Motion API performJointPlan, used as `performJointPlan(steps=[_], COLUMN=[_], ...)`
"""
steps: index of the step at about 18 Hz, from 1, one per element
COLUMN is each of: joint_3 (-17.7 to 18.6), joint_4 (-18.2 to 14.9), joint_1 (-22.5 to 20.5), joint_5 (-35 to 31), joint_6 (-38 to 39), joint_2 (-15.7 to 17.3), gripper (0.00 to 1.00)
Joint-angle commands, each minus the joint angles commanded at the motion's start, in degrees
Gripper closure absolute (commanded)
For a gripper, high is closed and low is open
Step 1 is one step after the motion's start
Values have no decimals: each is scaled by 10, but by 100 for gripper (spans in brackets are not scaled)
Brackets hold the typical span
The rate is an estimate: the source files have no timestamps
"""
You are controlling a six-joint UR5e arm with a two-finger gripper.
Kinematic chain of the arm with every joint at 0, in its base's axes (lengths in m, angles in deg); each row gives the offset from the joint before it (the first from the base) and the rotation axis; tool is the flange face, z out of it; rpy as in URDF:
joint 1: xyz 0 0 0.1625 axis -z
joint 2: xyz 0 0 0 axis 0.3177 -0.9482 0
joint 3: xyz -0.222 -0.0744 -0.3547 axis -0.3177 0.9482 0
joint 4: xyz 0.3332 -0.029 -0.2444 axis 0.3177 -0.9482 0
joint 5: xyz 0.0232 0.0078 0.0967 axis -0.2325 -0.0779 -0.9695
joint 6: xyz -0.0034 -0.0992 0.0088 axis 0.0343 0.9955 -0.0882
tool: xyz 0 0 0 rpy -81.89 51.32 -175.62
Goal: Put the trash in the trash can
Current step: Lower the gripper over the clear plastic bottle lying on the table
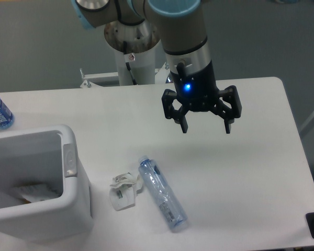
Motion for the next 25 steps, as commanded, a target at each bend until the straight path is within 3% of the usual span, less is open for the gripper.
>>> performJointPlan(steps=[5,9,13,21,25], joint_3=[3,34,35,20,7], joint_4=[-4,11,13,49,85], joint_1=[0,2,3,17,18], joint_5=[3,16,32,110,124], joint_6=[24,45,106,276,308], joint_2=[-3,-4,-32,-156,-205], gripper=[0,0,0,0,0])
